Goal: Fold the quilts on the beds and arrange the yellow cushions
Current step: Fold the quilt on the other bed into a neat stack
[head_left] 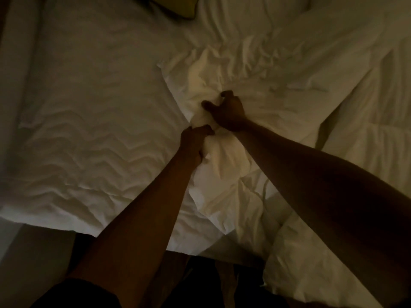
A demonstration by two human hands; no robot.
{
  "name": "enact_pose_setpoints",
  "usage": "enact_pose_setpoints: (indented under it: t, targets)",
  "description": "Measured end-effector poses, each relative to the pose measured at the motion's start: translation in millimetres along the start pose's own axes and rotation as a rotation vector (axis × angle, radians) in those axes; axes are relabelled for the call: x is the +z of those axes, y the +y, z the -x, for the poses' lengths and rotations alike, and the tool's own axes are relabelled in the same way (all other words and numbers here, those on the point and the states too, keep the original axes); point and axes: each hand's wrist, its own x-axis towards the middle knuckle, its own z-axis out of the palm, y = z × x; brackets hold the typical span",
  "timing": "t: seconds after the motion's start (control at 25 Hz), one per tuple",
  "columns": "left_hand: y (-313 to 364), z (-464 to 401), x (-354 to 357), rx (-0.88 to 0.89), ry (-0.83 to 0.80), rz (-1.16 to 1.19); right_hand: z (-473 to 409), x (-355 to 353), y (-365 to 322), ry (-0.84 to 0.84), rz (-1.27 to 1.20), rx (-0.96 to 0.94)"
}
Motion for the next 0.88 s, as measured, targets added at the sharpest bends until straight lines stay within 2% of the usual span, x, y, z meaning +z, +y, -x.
enact_pose_setpoints:
  t: [0.12,0.24,0.32,0.52,0.64,0.72,0.88]
  targets:
    - [8,21,3,0.265,-0.111,-0.153,24,-20,-27,0.043,0.018,-0.057]
    - [9,43,14,0.508,-0.218,-0.494,51,-40,-54,0.023,0.057,-0.066]
    - [2,61,24,0.582,-0.260,-0.702,71,-56,-63,0.032,0.122,-0.046]
    - [-28,125,54,0.792,-0.367,-0.926,139,-118,-28,0.112,0.348,-0.051]
    - [-53,168,75,0.927,-0.377,-0.986,182,-145,10,0.137,0.371,-0.063]
    - [-73,206,91,0.906,-0.398,-1.016,214,-166,41,0.214,0.216,-0.075]
    - [-122,259,120,1.009,-0.283,-1.080,277,-219,104,0.349,-0.401,-0.105]
